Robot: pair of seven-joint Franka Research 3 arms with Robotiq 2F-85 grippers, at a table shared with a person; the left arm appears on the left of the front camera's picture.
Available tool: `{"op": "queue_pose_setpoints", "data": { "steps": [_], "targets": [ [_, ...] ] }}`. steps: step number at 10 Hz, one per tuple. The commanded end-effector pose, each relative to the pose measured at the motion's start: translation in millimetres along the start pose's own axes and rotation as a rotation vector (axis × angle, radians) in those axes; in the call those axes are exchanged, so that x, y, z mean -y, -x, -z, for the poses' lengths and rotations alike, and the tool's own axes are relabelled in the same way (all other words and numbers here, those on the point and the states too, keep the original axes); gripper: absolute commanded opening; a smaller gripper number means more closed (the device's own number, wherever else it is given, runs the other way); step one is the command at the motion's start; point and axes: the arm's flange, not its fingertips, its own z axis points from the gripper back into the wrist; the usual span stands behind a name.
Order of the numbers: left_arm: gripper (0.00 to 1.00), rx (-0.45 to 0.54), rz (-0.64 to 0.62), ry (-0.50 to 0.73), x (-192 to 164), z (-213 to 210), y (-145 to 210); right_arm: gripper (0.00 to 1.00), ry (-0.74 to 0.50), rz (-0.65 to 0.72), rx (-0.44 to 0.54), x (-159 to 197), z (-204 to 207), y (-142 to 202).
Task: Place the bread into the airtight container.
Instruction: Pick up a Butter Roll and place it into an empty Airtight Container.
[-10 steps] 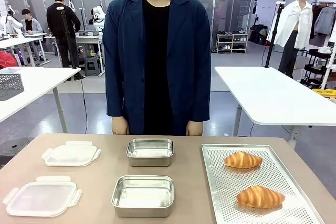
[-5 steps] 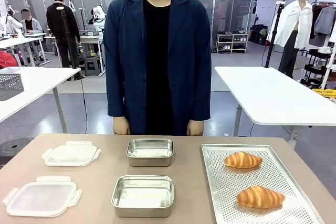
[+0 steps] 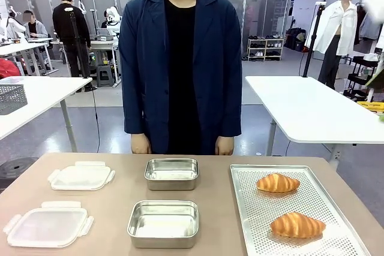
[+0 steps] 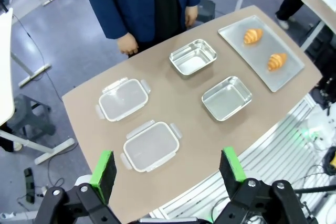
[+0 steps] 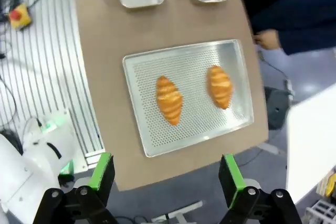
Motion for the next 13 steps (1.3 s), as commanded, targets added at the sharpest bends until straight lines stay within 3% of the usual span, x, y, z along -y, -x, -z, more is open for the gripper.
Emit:
{"op": "queue_pose_setpoints", "data": {
  "steps": [1,2,3,4,6,8,9,10,13],
  "targets": [
    [1.00,0.003,0.001,-0.001,-1,0,-2,1.00,-0.085,-0.091,-0.063,19,63,-2],
    [1.00,0.003,0.001,-0.001,-1,0,-2,1.00,-0.085,-0.123,-0.103,21,98,0],
    [1.00,0.003,0.001,-0.001,-1,0,-2,1.00,-0.016,-0.169,-0.208,20,135,4],
    [1.00,0.003,0.001,-0.001,-1,0,-2,1.00,-0.051,-0.192,-0.150,24,160,11],
    [1.00,0.003,0.001,-0.001,-1,0,-2,1.00,-0.078,-0.214,-0.152,26,200,23],
    [1.00,0.003,0.001,-0.001,-1,0,-2,1.00,-0.099,-0.199,-0.169,25,216,28],
    [1.00,0.003,0.001,-0.001,-1,0,-2,1.00,-0.074,-0.162,-0.227,27,211,27],
    [1.00,0.003,0.001,-0.001,-1,0,-2,1.00,-0.102,-0.186,-0.176,28,210,21],
    [1.00,0.003,0.001,-0.001,-1,0,-2,1.00,-0.102,-0.186,-0.176,28,210,21]
  ]
}}
